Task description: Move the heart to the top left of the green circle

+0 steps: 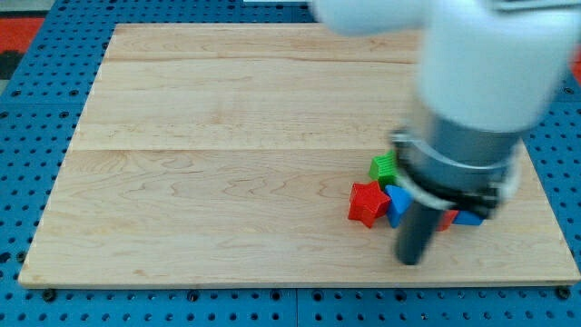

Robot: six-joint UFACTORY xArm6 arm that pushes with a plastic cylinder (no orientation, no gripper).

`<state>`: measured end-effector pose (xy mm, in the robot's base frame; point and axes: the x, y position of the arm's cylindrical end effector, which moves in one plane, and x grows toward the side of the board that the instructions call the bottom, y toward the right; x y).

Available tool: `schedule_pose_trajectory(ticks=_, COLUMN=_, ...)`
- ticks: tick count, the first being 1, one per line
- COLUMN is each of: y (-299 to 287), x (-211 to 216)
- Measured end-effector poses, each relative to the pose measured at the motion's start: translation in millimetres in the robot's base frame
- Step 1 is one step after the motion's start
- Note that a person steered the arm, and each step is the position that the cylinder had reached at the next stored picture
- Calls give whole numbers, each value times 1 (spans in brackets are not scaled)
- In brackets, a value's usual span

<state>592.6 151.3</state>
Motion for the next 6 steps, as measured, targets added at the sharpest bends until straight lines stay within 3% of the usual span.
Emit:
schedule_pose_trajectory(ticks=1, y=66, x=-17)
schedule_pose_trajectory(ticks=2, y=83, x=-63)
schedule_pose_trajectory(ticks=4, y=72, x=-100)
schedule_pose_trajectory(ticks=6, y=4, x=-116)
